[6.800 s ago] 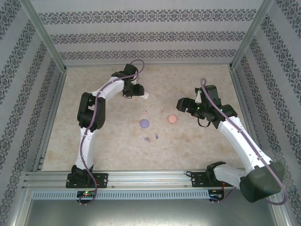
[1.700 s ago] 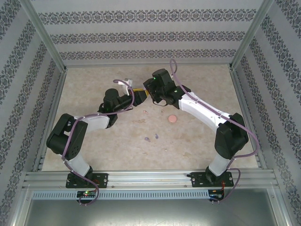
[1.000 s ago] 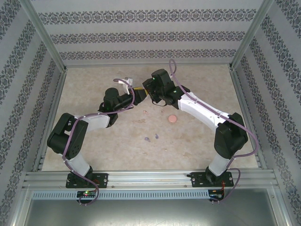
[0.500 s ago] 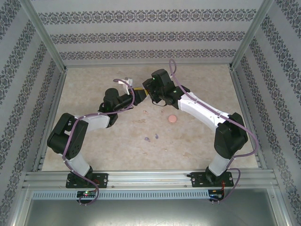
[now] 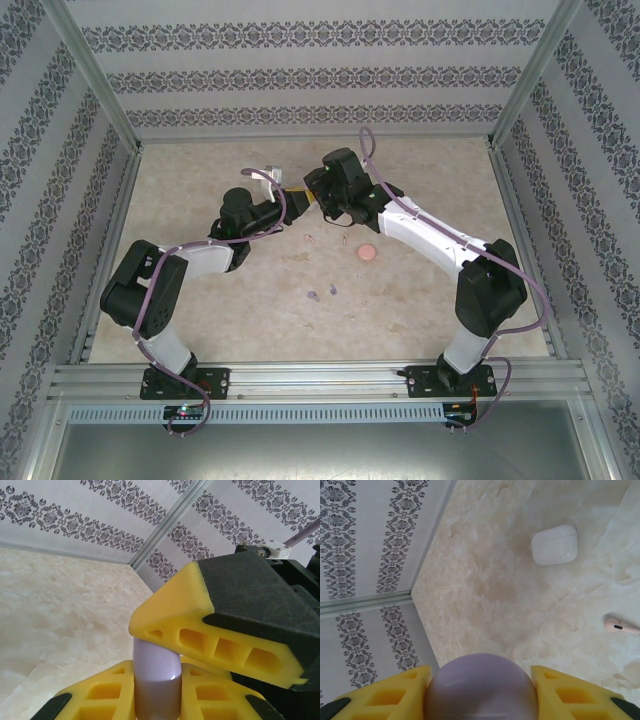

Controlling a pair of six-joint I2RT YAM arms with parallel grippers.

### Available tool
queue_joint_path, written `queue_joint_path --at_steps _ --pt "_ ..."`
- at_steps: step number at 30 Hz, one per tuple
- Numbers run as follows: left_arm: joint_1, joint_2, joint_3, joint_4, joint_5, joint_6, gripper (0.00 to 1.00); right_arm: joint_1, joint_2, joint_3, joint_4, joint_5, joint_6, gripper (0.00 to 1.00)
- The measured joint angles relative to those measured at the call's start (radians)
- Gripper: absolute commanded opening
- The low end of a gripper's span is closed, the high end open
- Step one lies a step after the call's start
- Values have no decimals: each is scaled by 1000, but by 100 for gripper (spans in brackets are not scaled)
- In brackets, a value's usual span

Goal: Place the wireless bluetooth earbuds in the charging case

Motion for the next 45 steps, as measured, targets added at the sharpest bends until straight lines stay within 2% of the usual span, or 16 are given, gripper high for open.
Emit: queue_joint_path --at_steps 3,8,10,14,19,26,32,38,45 --pt "0 0 0 0 0 0 0 0 0 -3 5 -1 0 49" --pt "-8 4 0 0 3 0 0 -9 0 -16 41 -9 -2 78" --pt "-13 4 0 0 7 0 0 -19 -6 -32 75 -10 -5 82" --pt "-19 4 0 0 23 0 0 -65 -60 -89 118 -10 -31 82" --pt "-19 3 15 -31 50 9 0 -146 -212 -190 145 -30 -130 82" --pt "-19 -32 103 -215 139 99 0 -264 -441 -436 201 -133 -411 82" --pt "-19 -68 206 -375 243 186 0 -290 -566 -609 247 -275 -701 82" --pt "-19 -69 261 -466 323 223 0 -290 -618 -647 300 -410 -867 82" --pt "-19 -69 272 -524 381 235 0 -280 -555 -616 340 -482 -927 80"
